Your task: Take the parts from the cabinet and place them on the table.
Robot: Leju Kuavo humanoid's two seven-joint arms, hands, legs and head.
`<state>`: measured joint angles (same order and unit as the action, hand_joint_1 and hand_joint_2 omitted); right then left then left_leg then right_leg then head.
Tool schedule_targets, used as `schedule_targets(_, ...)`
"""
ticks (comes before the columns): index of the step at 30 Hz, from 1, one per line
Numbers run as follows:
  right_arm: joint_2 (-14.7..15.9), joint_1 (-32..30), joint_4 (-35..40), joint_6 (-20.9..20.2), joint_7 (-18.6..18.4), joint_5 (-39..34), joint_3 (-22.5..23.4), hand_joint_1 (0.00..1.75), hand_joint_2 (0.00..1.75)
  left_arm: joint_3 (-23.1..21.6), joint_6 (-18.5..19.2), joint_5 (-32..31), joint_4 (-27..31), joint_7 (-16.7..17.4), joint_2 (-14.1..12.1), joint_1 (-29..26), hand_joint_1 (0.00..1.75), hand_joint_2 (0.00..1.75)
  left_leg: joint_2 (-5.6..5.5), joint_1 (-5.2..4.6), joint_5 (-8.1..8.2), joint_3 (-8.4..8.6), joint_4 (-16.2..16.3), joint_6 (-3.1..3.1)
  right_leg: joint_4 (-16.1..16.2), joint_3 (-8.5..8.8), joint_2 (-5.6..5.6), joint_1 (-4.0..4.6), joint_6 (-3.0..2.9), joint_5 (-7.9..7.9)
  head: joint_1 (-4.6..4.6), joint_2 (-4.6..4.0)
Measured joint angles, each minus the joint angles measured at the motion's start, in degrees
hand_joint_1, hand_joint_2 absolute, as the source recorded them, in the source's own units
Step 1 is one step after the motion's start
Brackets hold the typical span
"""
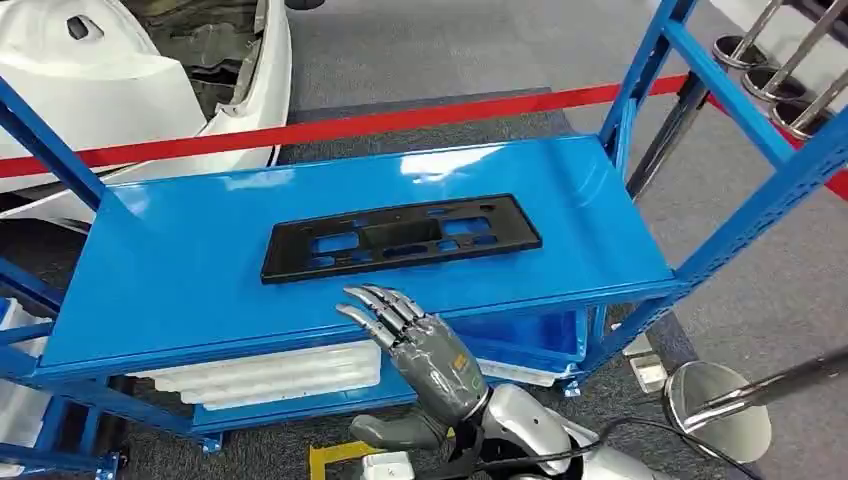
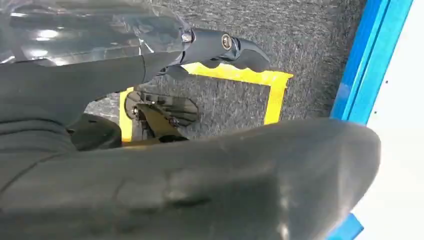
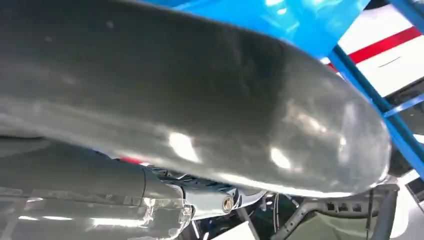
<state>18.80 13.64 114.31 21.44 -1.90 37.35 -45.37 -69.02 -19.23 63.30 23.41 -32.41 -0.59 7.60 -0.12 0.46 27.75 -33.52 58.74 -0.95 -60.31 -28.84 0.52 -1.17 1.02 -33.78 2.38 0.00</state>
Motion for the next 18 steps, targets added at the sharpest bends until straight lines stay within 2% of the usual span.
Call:
schedule_targets(1,0.3,0.1,0.1,0.0,-0.2,0.2,0.2,0.0,0.0,0.0,0.0,0.2,0.0,0.0,0.0,0.0,0.0,0.0,0.09,0.02,0.15,0.36,-0.2,-0.35,-3.9,-2.13,-0.1,0.05,0.1,-1.72,0.35,0.0)
schedule_targets(3,0.7,-0.2,0.2,0.0,-1.1,0.7,0.7,0.0,0.0,0.0,-0.4,0.6,0.0,-0.2,0.0,-0.1,0.0,0.0,0.16,-0.13,0.58,0.65,-0.1,-0.85,-12.8,-7.73,-0.13,0.07,0.23,-4.64,0.61,0.0)
schedule_targets(4,1.0,-0.5,0.2,0.1,-1.7,1.2,1.0,0.0,0.0,0.0,-0.5,0.9,0.0,-0.3,0.0,-0.3,0.0,0.0,0.16,-0.2,0.84,0.88,-0.1,-0.94,-15.7,-9.96,-0.13,0.07,0.23,-4.78,0.61,0.0)
schedule_targets(5,1.5,-0.7,0.2,0.2,-2.1,1.4,1.2,0.0,0.0,0.0,-0.6,1.0,0.0,-0.3,0.0,-0.5,0.0,0.0,0.09,-0.22,1.17,1.31,-0.1,-0.96,-15.9,-10.99,-0.14,0.11,0.15,-3.27,0.68,0.0)
schedule_targets(6,1.8,-0.8,0.3,0.2,-2.3,1.7,1.4,0.0,0.0,0.0,-0.7,1.3,0.0,-0.4,0.0,-0.7,0.0,0.0,0.01,-0.23,1.57,1.92,-0.1,-0.92,-13.0,-10.43,-0.14,0.15,0.0,-0.31,0.78,0.0)
schedule_targets(8,2.3,-0.9,0.5,0.4,-2.8,2.2,1.8,0.0,0.0,0.0,-1.0,1.6,0.0,-0.6,0.0,-0.8,0.0,0.0,-0.1,-0.23,2.5,3.22,0.0,-0.57,-3.4,-7.15,-0.19,0.22,-0.49,6.38,0.98,0.0)
schedule_targets(9,2.7,-1.0,0.6,0.5,-3.1,2.4,2.1,0.0,0.0,0.0,-1.3,1.6,0.0,-0.6,0.0,-1.0,0.0,0.0,-0.12,-0.2,2.9,3.26,0.0,-0.3,-1.7,-6.31,-0.24,0.27,-0.69,6.24,1.11,0.0)
schedule_targets(10,2.8,-1.0,0.8,0.6,-3.3,2.4,2.3,0.0,0.0,0.0,-1.4,1.7,0.0,-0.7,0.0,-0.8,0.0,0.0,-0.22,-0.55,3.23,3.19,0.5,0.17,-0.2,-5.88,-0.22,0.69,-0.55,5.99,0.87,0.0)
schedule_targets(13,3.3,-1.3,1.2,0.6,-3.4,2.7,2.7,0.0,0.0,0.0,-1.8,1.8,0.0,-0.7,0.0,-0.9,0.0,0.0,-0.09,-0.42,3.28,3.38,-0.1,0.78,-0.2,-5.99,0.06,0.78,-1.3,5.44,0.76,0.0)
schedule_targets(14,3.4,-1.3,1.3,0.6,-3.4,2.7,2.8,0.0,0.0,0.0,-1.8,1.8,0.0,-0.7,0.0,-0.9,0.0,0.0,-0.14,-0.5,3.84,3.56,0.1,1.18,0.4,-5.55,0.0,0.24,-1.6,5.51,0.76,0.0)
schedule_targets(15,3.5,-1.3,1.5,0.6,-3.4,2.8,2.8,0.0,0.0,0.0,-1.8,1.9,0.0,-0.7,0.0,-0.9,0.0,0.0,-0.11,-0.48,4.58,3.59,1.3,1.57,0.6,-5.11,-0.11,0.17,-1.8,5.46,0.59,0.0)
schedule_targets(16,3.5,-1.3,1.7,0.6,-3.4,2.8,2.8,0.0,0.0,0.0,-1.8,1.9,0.0,-0.8,0.0,-0.8,0.0,0.0,-0.06,-0.4,6.14,2.02,4.5,1.95,0.6,-4.83,-0.29,0.07,-2.15,5.25,0.06,0.0)
schedule_targets(18,3.5,-1.4,1.7,0.6,-3.4,2.9,2.9,0.0,0.0,0.0,-1.9,1.9,0.0,-0.8,0.0,-0.9,0.0,0.0,-0.06,-0.07,9.73,-3.01,13.7,2.49,0.6,-4.46,-0.42,0.1,-2.46,4.86,0.0,0.0)
